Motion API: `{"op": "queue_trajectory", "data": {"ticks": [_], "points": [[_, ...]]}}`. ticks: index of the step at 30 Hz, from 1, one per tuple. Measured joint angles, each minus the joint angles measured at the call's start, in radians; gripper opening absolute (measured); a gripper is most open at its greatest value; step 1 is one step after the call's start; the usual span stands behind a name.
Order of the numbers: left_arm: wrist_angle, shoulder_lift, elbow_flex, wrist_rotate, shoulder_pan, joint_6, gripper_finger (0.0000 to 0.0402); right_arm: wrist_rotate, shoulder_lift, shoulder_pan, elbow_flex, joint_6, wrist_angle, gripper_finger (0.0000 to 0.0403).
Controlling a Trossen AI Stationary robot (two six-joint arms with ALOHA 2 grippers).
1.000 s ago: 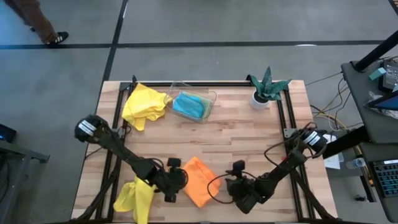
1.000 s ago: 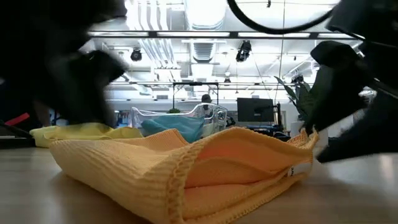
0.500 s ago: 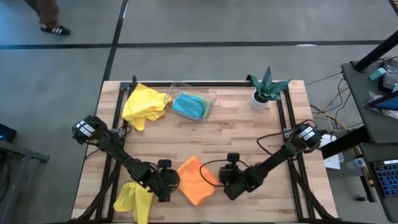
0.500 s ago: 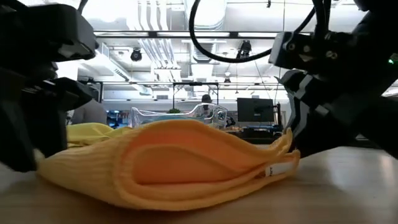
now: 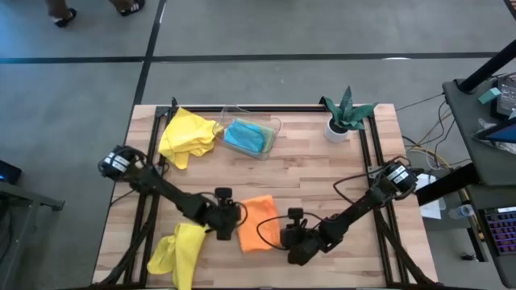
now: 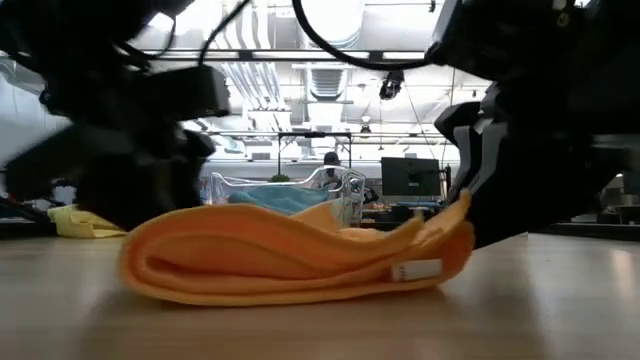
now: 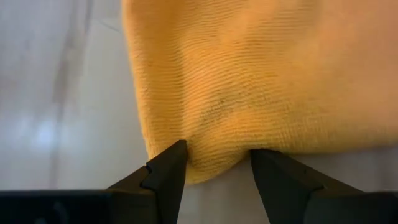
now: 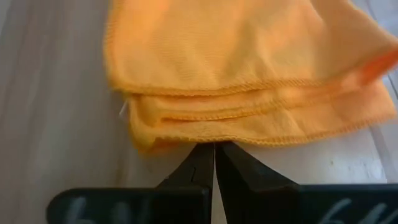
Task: Fold microfiber towels
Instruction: Fold the orange towel
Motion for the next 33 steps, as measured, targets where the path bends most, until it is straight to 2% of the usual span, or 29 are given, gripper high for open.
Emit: {"op": "queue_trajectory", "data": {"ticks": [7, 10, 14, 17, 23, 28, 33], "points": [[0.070, 0.003, 0.000, -0.004, 0.093, 0.181, 0.0166, -0.011, 0.000, 0.001, 0.000, 0.001, 0.025, 0.0009], [0.068, 0.000, 0.010, -0.005, 0.109, 0.253, 0.0166, -0.053, 0.000, 0.003, 0.000, 0.001, 0.024, 0.0009], [-0.093, -0.058, 0.052, 0.000, 0.092, 0.310, 0.0166, -0.076, -0.012, 0.013, -0.001, 0.004, -0.033, 0.0009], [-0.177, -0.133, 0.067, 0.001, 0.054, 0.284, 0.0166, -0.030, -0.034, 0.027, 0.018, -0.008, -0.091, 0.0009], [-0.169, -0.208, 0.066, 0.009, -0.112, 0.257, 0.0166, 0.028, -0.046, 0.034, 0.056, -0.015, -0.148, 0.0009], [-0.001, -0.134, 0.066, 0.001, -0.275, 0.275, 0.0166, 0.030, -0.045, 0.034, 0.060, -0.015, -0.144, 0.0009], [0.079, -0.048, 0.066, -0.017, -0.332, 0.343, 0.0166, 0.030, -0.043, 0.034, 0.060, -0.015, -0.143, 0.0009]]}}
